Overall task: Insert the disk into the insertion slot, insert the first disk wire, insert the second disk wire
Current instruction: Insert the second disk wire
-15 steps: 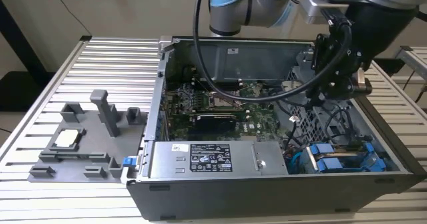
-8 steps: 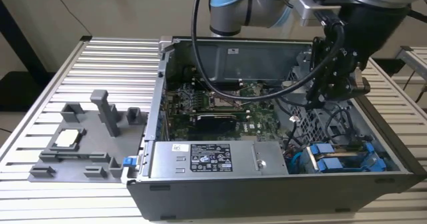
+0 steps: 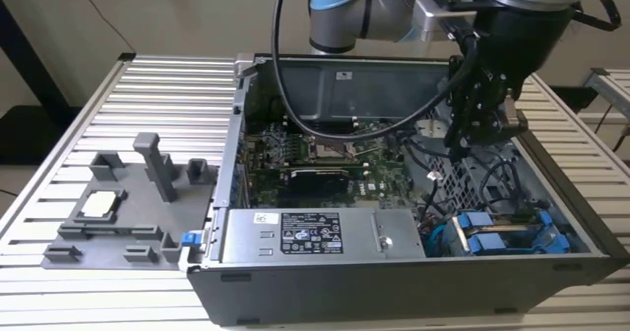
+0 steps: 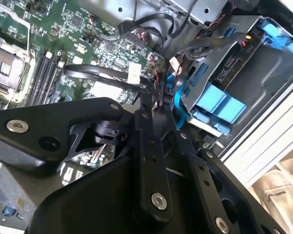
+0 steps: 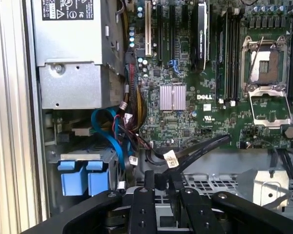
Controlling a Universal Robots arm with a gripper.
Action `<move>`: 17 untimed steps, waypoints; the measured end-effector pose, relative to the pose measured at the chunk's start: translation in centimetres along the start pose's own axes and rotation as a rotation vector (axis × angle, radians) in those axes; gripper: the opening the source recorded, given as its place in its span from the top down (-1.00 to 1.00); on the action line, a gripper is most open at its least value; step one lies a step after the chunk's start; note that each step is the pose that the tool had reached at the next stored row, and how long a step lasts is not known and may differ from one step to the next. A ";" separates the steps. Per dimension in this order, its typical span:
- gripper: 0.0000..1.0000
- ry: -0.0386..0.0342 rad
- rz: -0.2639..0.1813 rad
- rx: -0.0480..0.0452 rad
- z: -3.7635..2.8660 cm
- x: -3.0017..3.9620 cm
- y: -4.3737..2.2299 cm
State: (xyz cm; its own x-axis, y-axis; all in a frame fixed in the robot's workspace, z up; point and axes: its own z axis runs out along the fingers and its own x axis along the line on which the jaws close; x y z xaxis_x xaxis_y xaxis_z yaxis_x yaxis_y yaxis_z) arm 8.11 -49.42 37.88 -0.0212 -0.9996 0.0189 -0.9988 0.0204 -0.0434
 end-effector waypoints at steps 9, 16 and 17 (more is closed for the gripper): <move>0.47 0.0485 -0.010 0.0362 0.55 -0.63 1.01; 0.47 0.0641 -0.040 0.0623 0.99 -0.83 1.27; 0.47 0.0643 -0.044 0.0664 1.10 -0.87 1.32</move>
State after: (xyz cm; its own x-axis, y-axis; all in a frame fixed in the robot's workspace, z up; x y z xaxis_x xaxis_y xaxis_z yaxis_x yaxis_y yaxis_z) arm 6.86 -48.55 36.71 0.0179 -0.9961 0.0862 -0.9939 -0.0272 -0.1073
